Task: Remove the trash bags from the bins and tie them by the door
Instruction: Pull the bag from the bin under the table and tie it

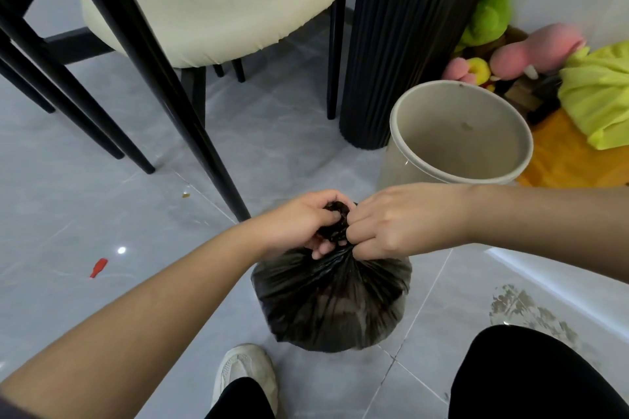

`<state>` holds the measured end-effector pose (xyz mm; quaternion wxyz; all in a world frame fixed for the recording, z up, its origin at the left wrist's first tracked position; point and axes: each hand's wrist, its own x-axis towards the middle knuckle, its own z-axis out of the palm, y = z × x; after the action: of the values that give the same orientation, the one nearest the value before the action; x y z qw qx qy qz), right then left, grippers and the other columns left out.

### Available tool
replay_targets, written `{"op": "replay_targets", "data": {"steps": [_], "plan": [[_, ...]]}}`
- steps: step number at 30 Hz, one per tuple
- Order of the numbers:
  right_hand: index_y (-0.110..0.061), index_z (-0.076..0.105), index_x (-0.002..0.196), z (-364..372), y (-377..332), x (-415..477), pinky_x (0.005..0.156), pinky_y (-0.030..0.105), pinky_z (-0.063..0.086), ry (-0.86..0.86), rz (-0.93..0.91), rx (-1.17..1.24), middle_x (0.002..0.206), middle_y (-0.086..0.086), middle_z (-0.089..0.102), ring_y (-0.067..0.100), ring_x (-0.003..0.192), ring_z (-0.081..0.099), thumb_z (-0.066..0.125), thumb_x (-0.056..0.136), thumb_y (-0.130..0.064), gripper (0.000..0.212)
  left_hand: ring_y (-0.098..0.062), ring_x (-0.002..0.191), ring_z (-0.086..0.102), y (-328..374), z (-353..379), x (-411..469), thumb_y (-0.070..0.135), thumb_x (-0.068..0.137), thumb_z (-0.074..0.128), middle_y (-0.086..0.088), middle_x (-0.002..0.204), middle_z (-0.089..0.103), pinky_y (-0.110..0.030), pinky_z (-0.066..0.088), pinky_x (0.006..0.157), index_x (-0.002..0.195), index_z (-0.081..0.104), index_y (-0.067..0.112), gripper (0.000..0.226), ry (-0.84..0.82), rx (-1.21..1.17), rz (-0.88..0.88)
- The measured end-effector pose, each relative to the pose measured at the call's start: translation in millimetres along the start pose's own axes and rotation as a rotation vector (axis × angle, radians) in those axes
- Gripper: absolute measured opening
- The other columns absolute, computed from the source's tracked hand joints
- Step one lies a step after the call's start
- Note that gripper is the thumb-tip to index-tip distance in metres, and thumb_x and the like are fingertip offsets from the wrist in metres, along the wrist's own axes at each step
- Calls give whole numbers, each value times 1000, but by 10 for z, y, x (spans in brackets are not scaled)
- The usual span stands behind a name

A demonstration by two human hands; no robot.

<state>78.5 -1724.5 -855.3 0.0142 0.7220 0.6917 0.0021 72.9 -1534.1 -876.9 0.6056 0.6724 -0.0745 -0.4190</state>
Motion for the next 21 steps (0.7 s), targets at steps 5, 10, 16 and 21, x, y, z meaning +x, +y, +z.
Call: {"op": "replay_targets", "data": {"steps": [5, 10, 16, 21], "plan": [[-9, 62, 80, -30, -12, -20, 64, 36, 50, -18, 16, 1, 75, 3, 56, 23, 75, 52, 60, 83, 0, 10, -16, 59, 56, -23, -62, -56, 9, 89, 48, -11, 81, 55, -23, 48, 55, 106, 51, 3, 19, -104, -196, 6], [-9, 62, 87, -92, -3, -38, 60, 40, 51, -29, 57, 37, 80, 3, 57, 23, 78, 49, 60, 83, 0, 10, -11, 61, 61, -38, -88, -108, -5, 87, 58, -2, 72, 61, -20, 52, 60, 95, 52, 6, 15, -67, -99, 118], [-15, 72, 93, -123, -19, 1, 75, 28, 48, 80, 198, 240, 84, -2, 66, 19, 80, 58, 57, 88, -10, 16, -11, 45, 58, -62, 8, -41, -8, 85, 59, -4, 53, 61, -18, 50, 49, 78, 52, 6, 18, 192, 4, 186], [-21, 76, 88, -35, -169, -39, 82, 13, 42, 299, 749, 886, 92, -6, 64, 8, 85, 61, 64, 81, 0, 25, -5, 45, 54, -69, 66, -37, -5, 82, 65, -1, 55, 60, -16, 45, 50, 72, 57, 10, 20, 348, 90, 231]]}}
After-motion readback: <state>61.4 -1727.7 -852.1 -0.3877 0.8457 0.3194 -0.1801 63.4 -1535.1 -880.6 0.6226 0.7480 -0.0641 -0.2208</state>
